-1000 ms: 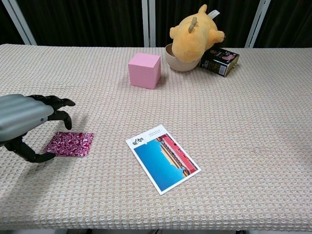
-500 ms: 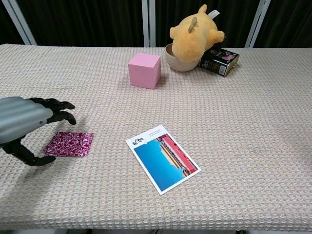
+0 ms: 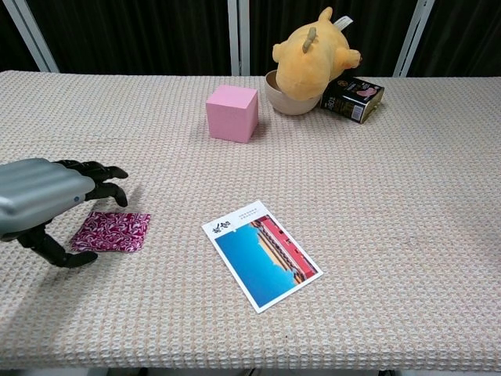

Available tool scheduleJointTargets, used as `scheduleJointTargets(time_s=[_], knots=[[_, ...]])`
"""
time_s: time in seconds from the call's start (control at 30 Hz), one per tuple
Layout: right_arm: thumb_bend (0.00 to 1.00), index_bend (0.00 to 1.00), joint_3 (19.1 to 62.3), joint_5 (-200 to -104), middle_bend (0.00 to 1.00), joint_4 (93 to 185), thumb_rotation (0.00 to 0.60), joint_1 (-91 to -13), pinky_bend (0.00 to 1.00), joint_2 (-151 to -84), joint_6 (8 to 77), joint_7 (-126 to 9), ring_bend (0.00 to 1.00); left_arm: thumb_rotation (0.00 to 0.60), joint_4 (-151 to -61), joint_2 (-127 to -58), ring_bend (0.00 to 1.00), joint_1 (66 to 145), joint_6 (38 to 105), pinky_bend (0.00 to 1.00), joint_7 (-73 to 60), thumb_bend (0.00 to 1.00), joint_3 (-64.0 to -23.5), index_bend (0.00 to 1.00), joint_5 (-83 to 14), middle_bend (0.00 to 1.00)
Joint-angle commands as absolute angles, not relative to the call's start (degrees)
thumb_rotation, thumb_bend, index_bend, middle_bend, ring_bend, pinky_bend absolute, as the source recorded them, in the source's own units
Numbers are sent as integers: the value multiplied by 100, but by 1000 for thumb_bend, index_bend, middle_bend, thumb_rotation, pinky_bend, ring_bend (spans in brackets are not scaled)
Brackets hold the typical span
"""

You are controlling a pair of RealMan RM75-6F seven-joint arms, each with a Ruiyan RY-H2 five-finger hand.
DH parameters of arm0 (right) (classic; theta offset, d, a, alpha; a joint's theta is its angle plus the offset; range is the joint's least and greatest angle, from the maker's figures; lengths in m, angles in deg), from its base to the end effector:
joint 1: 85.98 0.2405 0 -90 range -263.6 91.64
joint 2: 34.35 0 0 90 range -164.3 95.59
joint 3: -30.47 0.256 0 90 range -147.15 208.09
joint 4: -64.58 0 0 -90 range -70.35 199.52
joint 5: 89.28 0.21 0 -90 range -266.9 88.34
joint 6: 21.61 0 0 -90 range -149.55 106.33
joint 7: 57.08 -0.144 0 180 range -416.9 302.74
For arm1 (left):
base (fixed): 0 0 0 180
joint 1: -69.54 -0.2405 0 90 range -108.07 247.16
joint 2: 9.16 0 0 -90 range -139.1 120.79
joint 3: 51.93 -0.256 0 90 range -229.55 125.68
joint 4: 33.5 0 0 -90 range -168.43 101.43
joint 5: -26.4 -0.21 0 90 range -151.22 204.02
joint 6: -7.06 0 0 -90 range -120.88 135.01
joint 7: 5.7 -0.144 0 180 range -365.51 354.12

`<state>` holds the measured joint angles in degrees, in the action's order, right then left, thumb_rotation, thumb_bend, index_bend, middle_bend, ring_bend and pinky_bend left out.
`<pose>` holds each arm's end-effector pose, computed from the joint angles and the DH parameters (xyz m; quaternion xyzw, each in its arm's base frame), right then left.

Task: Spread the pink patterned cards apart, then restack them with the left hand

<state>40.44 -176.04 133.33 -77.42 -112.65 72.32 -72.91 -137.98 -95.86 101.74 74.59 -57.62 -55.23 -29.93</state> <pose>-0.3310 -0.2248 0.1559 0.5210 -0.3173 0.5237 0.5947 -0.1838 0.2277 -0.0250 -0.8053 -0.3320 -0.2025 0.4474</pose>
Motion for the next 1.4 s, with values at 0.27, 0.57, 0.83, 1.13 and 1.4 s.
scheduleJointTargets(time_s=[0.27,0.57,0.83,1.13,1.4], knots=[[457,0,4037,-17599,0,13320,600,-7750,0,-11271,7227,-7291,0,472,-13713,-9638,0,10173,7479,96,-5703,243,-5522,250,-2957,0],[475,0,4035,-17610,0,13358,600,-7750,0,-11251,7229,-7260,0,502,-13700,-9665,0,10153,7549,96,-5670,244,-5527,332,-2991,0],[475,0,4034,-17612,0,13382,600,-7750,0,-11235,7223,-7241,0,511,-13688,-9674,0,10155,7557,97,-5652,244,-5518,353,-2978,0],[474,0,4016,-17633,0,13411,600,-7746,0,-11227,7210,-7230,0,511,-13764,-9634,0,10144,7550,96,-5626,244,-5552,250,-2971,0],[472,0,4004,-17643,0,13428,600,-7769,0,-11225,7243,-7194,0,508,-13824,-9597,0,10123,7603,97,-5655,244,-5593,176,-3007,0]])
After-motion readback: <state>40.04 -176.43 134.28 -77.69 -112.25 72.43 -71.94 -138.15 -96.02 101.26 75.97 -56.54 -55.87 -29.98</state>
